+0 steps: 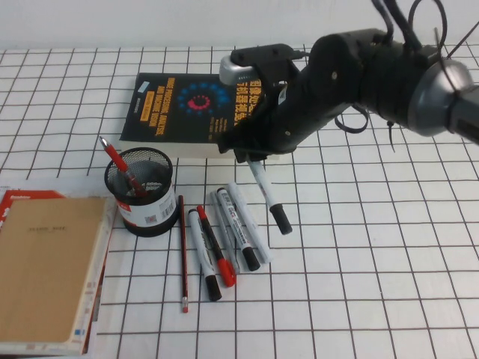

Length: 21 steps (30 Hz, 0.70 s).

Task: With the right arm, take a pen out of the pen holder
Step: 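Take a marker out of the pen holder and lay it on the table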

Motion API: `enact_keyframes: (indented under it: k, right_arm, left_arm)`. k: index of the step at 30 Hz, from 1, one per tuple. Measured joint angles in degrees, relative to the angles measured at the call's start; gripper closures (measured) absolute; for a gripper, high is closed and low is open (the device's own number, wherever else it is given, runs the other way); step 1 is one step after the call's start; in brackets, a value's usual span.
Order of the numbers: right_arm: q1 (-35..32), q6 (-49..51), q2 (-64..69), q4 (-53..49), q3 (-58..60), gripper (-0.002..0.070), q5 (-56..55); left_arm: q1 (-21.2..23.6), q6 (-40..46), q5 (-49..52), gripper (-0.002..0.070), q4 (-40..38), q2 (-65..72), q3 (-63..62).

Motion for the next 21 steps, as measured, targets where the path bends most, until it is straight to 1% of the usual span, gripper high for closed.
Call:
enact_keyframes:
  k: [6,12,21]
  right_arm:
    - [-2.17,0.13,7.37,0.34,0.00,0.0534,-4.77]
    - [-2.31,0.13,11.95,1.13,-0.09,0.0534,-8.00]
    - [-2.70,0.13,14.26,3.33,-2.30,0.0535,-8.19]
  left_arm:
    - [0.00,0.00,0.00,0.0679,0.00,0.00,0.00]
    - [0.00,0.00,0.00,0.0679,0.00,0.00,0.00]
    - [0.00,0.00,0.00,0.0679,0.00,0.00,0.00]
